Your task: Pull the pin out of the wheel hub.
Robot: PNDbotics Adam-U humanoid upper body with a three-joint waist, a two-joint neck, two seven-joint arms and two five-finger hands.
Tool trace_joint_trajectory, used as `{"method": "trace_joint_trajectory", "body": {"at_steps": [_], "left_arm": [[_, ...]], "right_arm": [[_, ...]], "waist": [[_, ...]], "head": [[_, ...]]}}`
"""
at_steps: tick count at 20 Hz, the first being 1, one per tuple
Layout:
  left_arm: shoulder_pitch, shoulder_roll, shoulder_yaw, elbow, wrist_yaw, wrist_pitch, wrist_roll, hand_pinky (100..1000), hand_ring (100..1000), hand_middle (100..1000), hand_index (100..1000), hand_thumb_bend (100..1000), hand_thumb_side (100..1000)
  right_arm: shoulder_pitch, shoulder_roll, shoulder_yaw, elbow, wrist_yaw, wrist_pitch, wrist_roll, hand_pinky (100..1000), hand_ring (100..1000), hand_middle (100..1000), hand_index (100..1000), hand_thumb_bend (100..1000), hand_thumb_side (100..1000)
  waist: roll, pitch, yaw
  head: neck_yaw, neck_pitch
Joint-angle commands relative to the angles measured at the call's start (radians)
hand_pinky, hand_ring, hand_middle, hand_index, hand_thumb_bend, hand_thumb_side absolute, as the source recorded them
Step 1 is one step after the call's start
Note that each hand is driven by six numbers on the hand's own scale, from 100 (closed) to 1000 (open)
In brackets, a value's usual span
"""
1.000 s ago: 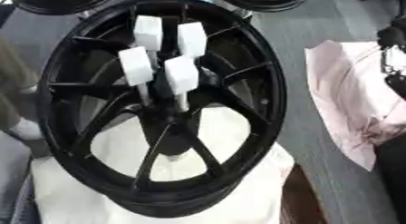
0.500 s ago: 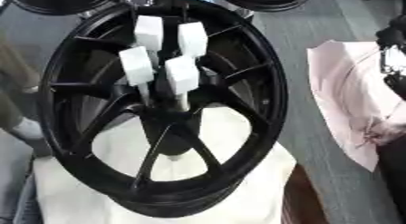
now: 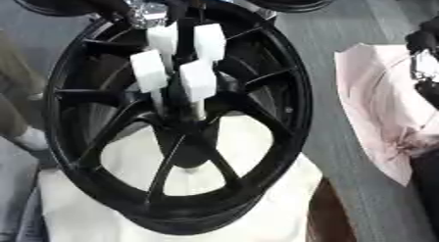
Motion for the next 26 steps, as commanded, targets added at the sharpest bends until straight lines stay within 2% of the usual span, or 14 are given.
{"method": "trace_joint_trajectory", "body": {"at_steps": [1, 5, 10, 12, 16, 19, 22, 26], "left_arm": [[-0.011, 0.038, 0.0, -0.06, -0.027, 0.061, 0.005, 664, 620, 686, 838, 100, 770], [-0.003, 0.056, -0.01, -0.103, -0.029, 0.136, 0.004, 649, 609, 673, 883, 100, 790], [0.02, 0.103, -0.007, -0.164, -0.028, 0.176, -0.015, 647, 598, 641, 844, 100, 870], [0.032, 0.123, -0.004, -0.183, -0.035, 0.18, -0.026, 651, 601, 644, 833, 100, 889], [0.061, 0.155, -0.006, -0.196, -0.077, 0.173, -0.061, 666, 611, 630, 818, 100, 996], [0.081, 0.171, -0.007, -0.192, -0.108, 0.163, -0.093, 670, 611, 608, 807, 100, 1000], [0.098, 0.183, -0.006, -0.187, -0.122, 0.151, -0.113, 684, 626, 631, 835, 100, 1000], [0.112, 0.196, -0.008, -0.188, -0.12, 0.132, -0.158, 692, 630, 637, 829, 113, 1000]], "right_arm": [[-0.004, -0.026, -0.009, -0.013, 0.01, 0.0, 0.001, 685, 674, 569, 669, 100, 240], [-0.003, -0.023, -0.01, -0.013, 0.014, 0.001, 0.0, 685, 675, 569, 669, 100, 251], [-0.003, -0.023, -0.013, -0.014, 0.017, 0.003, -0.001, 686, 675, 569, 669, 100, 257], [-0.003, -0.023, -0.014, -0.015, 0.018, 0.004, -0.001, 686, 676, 569, 670, 100, 258], [-0.003, -0.023, -0.015, -0.016, 0.018, 0.004, -0.001, 686, 676, 570, 670, 100, 258], [-0.002, -0.023, -0.015, -0.016, 0.019, 0.003, -0.002, 687, 676, 573, 670, 100, 256], [-0.002, -0.023, -0.016, -0.016, 0.02, 0.003, -0.001, 687, 677, 573, 671, 100, 263], [-0.001, -0.022, -0.016, -0.016, 0.021, 0.002, 0.0, 687, 677, 574, 671, 100, 266]], "waist": [[0.0, -0.014, 0.001], [0.001, -0.01, 0.005], [0.004, -0.007, 0.013], [0.005, -0.006, 0.016], [0.005, -0.005, 0.019], [0.004, -0.004, 0.021], [0.004, -0.002, 0.023], [0.003, 0.0, 0.024]], "head": [[0.0, -0.002], [0.002, -0.002], [-0.002, -0.002], [-0.003, -0.002], [-0.005, -0.002], [-0.004, -0.002], [-0.005, -0.002], [-0.01, -0.002]]}}
